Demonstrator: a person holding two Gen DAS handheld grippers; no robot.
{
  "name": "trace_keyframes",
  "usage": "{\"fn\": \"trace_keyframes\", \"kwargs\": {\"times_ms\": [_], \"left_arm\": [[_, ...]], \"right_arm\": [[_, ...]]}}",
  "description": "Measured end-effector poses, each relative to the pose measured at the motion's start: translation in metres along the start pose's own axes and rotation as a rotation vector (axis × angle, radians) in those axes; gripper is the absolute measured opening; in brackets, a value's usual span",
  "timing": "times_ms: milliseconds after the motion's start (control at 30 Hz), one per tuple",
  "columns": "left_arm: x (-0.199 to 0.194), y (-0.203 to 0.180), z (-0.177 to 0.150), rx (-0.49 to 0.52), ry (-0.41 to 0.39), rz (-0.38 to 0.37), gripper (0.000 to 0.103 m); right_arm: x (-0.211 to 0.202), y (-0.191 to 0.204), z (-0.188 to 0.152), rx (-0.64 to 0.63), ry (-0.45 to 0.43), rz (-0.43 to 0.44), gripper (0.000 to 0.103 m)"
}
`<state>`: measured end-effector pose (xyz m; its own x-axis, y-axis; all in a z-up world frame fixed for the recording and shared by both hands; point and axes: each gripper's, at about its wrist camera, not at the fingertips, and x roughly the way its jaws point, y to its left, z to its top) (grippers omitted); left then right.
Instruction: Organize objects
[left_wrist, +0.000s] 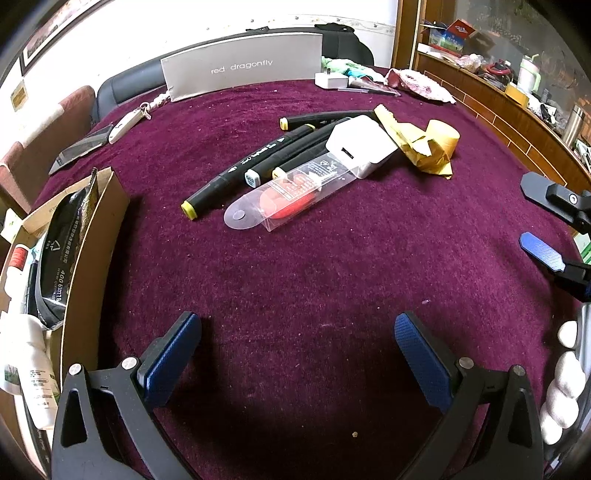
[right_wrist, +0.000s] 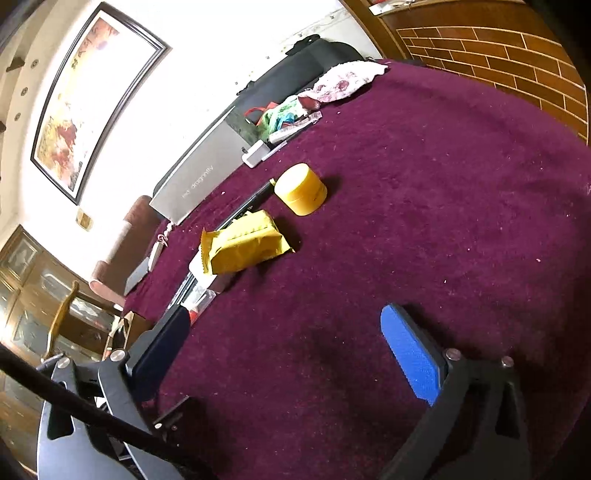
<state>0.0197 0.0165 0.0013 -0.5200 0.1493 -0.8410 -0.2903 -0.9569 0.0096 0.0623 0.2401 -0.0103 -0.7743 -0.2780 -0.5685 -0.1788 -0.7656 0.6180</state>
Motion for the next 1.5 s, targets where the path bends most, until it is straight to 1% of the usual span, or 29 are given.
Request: {"fn": "trace_keyframes", "kwargs": {"times_ms": [200,267,300,367,400,433,467,533,600,667,700,733,800,833,867,900,967,1033,1067,1133,1200,1233,1267,1300,1333,1367,1400,1467,1500], "left_arm": [[0.000,0.000,0.000,-0.011,-0.004,0.006,0.102],[0.000,0.001,0.000,-0.006,-0.001,0.001,0.101],[-0.001,0.002,-0.001,-0.004,0.002,-0.010,0.101],[-0.006,0.008,-0.003,-0.019,0.011,-0.040,0.100],[-0.013,0.013,-0.006,-0.044,0.014,-0.077,0.098],[-0.023,0.020,-0.009,-0.064,-0.001,-0.123,0.098],[-0.037,0.025,-0.011,-0.070,-0.036,-0.144,0.098],[-0.059,0.034,-0.015,-0.069,-0.101,-0.129,0.098],[-0.086,0.048,-0.018,-0.074,-0.175,-0.150,0.098],[-0.104,0.060,-0.021,-0.075,-0.218,-0.174,0.098],[-0.111,0.065,-0.022,-0.068,-0.233,-0.183,0.098],[-0.116,0.069,-0.023,-0.059,-0.246,-0.185,0.098],[-0.122,0.073,-0.024,-0.027,-0.267,-0.170,0.098],[-0.122,0.073,-0.023,-0.013,-0.271,-0.159,0.098],[-0.121,0.073,-0.021,-0.004,-0.274,-0.158,0.098],[-0.119,0.072,-0.019,0.003,-0.276,-0.161,0.098],[-0.116,0.070,-0.015,0.006,-0.272,-0.170,0.098],[-0.113,0.069,-0.011,0.015,-0.269,-0.201,0.098],[-0.111,0.069,-0.010,0.023,-0.269,-0.212,0.098],[-0.107,0.064,-0.005,0.050,-0.262,-0.217,0.098],[-0.098,0.057,0.002,0.089,-0.251,-0.212,0.098],[-0.094,0.053,0.005,0.105,-0.245,-0.207,0.098],[-0.087,0.047,0.011,0.134,-0.239,-0.199,0.098],[-0.080,0.041,0.017,0.161,-0.234,-0.190,0.098],[-0.072,0.035,0.022,0.187,-0.225,-0.189,0.098],[-0.062,0.030,0.029,0.216,-0.204,-0.192,0.098],[-0.050,0.024,0.036,0.238,-0.176,-0.184,0.098],[-0.028,0.017,0.047,0.269,-0.134,-0.152,0.093],[-0.016,0.012,0.052,0.293,-0.109,-0.143,0.086]], "right_arm": [[0.004,0.004,0.002,-0.015,0.018,-0.024,0.103],[0.008,0.013,0.005,-0.064,0.077,-0.071,0.103],[0.009,0.019,0.006,-0.076,0.108,-0.113,0.098],[0.008,0.032,0.007,-0.105,0.148,-0.133,0.089],[0.004,0.046,0.009,-0.167,0.141,-0.150,0.089],[0.001,0.054,0.010,-0.205,0.127,-0.166,0.089],[-0.002,0.065,0.013,-0.252,0.110,-0.185,0.089],[0.002,0.082,0.024,-0.296,0.116,-0.173,0.089],[0.018,0.089,0.038,-0.289,0.145,-0.161,0.089],[0.037,0.093,0.049,-0.300,0.153,-0.199,0.089],[0.054,0.093,0.058,-0.295,0.172,-0.234,0.089],[0.065,0.091,0.063,-0.271,0.190,-0.244,0.089],[0.082,0.085,0.068,-0.215,0.214,-0.238,0.088],[0.090,0.087,0.071,-0.207,0.217,-0.251,0.087],[0.097,0.089,0.073,-0.213,0.216,-0.268,0.084],[0.106,0.093,0.073,-0.229,0.222,-0.288,0.077],[0.115,0.100,0.069,-0.279,0.229,-0.355,0.072],[0.110,0.103,0.066,-0.307,0.248,-0.353,0.063],[0.103,0.103,0.064,-0.319,0.261,-0.336,0.059],[0.088,0.103,0.053,-0.352,0.325,-0.296,0.058],[0.076,0.101,0.034,-0.402,0.432,-0.239,0.053],[0.072,0.099,0.028,-0.415,0.455,-0.202,0.053],[0.063,0.097,0.023,-0.420,0.440,-0.153,0.053],[0.052,0.093,0.021,-0.415,0.385,-0.093,0.053],[0.042,0.087,0.024,-0.389,0.313,-0.056,0.053],[0.036,0.082,0.027,-0.361,0.268,-0.048,0.054],[0.030,0.071,0.033,-0.306,0.201,-0.039,0.057],[0.023,0.050,0.041,-0.222,0.122,-0.028,0.061],[0.023,0.041,0.042,-0.188,0.113,-0.024,0.061]]}}
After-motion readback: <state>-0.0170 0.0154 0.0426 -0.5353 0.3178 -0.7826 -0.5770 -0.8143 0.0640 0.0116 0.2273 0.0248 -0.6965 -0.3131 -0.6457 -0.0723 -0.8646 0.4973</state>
